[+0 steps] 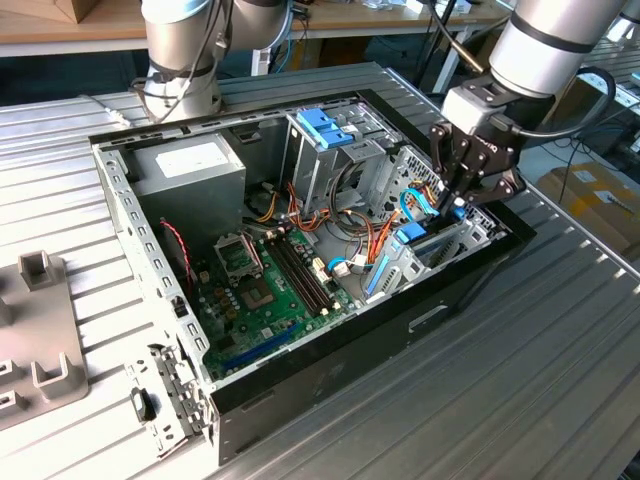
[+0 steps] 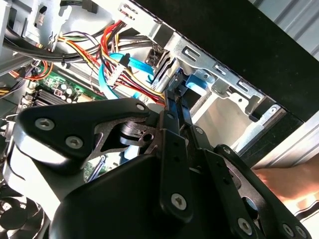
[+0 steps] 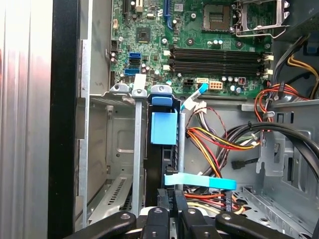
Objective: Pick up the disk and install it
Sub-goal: 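Insert the second disk wire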
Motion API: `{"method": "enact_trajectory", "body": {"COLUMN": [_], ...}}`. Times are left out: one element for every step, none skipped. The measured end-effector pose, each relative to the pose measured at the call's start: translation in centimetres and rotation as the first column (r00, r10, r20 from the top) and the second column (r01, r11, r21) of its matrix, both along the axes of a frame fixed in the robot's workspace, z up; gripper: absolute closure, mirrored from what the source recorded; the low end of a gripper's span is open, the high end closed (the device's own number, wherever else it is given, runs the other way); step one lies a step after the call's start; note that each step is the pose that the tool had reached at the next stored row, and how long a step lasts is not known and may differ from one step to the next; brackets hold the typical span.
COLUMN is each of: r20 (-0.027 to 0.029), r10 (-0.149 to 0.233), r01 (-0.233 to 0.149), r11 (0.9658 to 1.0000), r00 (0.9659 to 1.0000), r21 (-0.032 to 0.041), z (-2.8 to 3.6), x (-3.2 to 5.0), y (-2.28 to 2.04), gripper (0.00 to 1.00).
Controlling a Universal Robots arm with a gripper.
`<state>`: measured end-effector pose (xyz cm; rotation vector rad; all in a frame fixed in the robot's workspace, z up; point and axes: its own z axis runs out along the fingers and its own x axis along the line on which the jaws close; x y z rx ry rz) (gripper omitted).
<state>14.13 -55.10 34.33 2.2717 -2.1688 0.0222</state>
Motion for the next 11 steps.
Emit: {"method": "enact_trajectory", "body": {"r20": [0.0000, 0.0000, 0.0000, 0.0000, 0.0000, 0.0000, 0.0000, 0.0000, 0.0000, 0.0000, 0.0000], "r10": [0.000, 0.000, 0.000, 0.000, 0.000, 0.000, 0.000, 0.000, 0.000, 0.000, 0.000], "r01": [0.000, 0.000, 0.000, 0.000, 0.000, 0.000, 0.000, 0.000, 0.000, 0.000, 0.000], "r11": [1.0000, 1.0000, 1.0000, 1.0000, 1.0000, 1.0000, 1.0000, 1.0000, 1.0000, 1.0000, 1.0000], "r00": [1.0000, 1.0000, 1.0000, 1.0000, 1.0000, 1.0000, 1.0000, 1.0000, 1.0000, 1.0000, 1.0000], "r21": [-0.0001, -0.0002, 0.0003, 0.0001, -0.0002, -0.0005, -0.0005, -0.0004, -0.0002, -0.0001, 0.0000], "z": [0.00, -0.01, -0.08, -0.13, -0.19, -0.26, -0.30, -0.32, -0.33, -0.34, -0.35], "x": [0.00, 0.00, -0.01, -0.01, -0.02, -0.03, -0.03, -0.03, -0.03, -0.03, -0.03], "y": [0.00, 0.00, 0.00, 0.00, -0.01, -0.01, -0.01, -0.01, -0.01, -0.01, -0.01], "gripper": [0.84, 0.84, 0.84, 0.84, 0.84, 0.84, 0.84, 0.84, 0.84, 0.84, 0.84]}}
